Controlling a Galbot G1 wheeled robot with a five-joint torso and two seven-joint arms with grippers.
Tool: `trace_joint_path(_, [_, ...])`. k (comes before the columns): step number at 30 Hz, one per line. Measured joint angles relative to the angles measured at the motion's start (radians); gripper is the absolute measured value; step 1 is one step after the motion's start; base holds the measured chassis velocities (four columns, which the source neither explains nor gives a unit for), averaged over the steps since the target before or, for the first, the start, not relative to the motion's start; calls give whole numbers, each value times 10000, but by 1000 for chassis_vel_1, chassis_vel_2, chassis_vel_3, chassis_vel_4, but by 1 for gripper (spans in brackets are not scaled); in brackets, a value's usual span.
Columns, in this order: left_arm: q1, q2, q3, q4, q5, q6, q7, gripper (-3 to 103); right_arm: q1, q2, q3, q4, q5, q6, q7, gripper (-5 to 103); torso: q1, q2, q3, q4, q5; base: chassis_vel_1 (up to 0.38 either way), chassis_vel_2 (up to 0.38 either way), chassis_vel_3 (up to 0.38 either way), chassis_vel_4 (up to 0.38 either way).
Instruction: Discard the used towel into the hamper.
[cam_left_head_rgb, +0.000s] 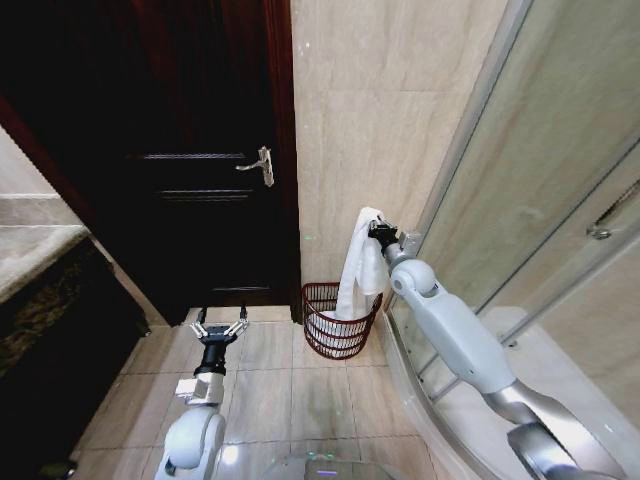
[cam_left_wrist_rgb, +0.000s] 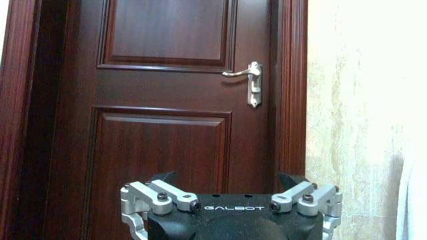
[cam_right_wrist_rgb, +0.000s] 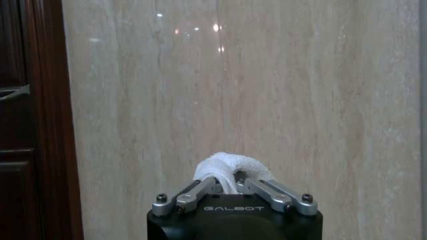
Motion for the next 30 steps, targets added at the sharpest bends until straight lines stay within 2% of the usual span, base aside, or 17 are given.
trace_joint_path(30, [-24, -28, 71, 49, 81, 11, 15, 100, -306, 19, 103, 99, -145, 1, -278, 7, -551, -1311, -758, 0, 0, 0, 0, 0, 0])
